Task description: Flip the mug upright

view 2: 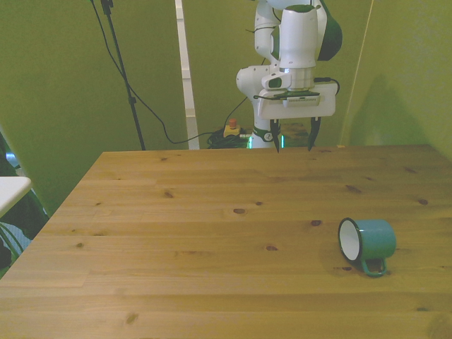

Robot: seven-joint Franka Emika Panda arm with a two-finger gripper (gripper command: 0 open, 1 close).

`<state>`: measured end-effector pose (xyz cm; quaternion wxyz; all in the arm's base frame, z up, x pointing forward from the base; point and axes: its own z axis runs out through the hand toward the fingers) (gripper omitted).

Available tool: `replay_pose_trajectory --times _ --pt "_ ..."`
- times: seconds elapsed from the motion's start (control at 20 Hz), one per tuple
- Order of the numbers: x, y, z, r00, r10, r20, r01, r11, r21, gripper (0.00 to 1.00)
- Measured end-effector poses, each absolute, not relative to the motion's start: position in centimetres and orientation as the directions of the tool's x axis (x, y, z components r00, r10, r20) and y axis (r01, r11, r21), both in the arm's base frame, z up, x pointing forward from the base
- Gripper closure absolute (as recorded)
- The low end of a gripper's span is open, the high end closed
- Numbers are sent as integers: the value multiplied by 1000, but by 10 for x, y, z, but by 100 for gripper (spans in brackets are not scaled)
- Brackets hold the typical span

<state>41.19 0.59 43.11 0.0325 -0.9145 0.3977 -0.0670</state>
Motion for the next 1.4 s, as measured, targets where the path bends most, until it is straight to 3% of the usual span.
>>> replay_pose_trajectory --times 0.25,0.45,0.7,1.05,1.4 --pt "415 0 437 676 -729 112 -716 -685 -138 0" --pt "430 -19 464 661 -738 139 -713 -675 -190 0" --pt "485 -23 495 648 -745 158 -714 -667 -214 0" --pt "585 -2 493 625 -767 143 -743 -641 -194 0" --pt "620 -1 479 652 -744 146 -710 -667 -226 0"
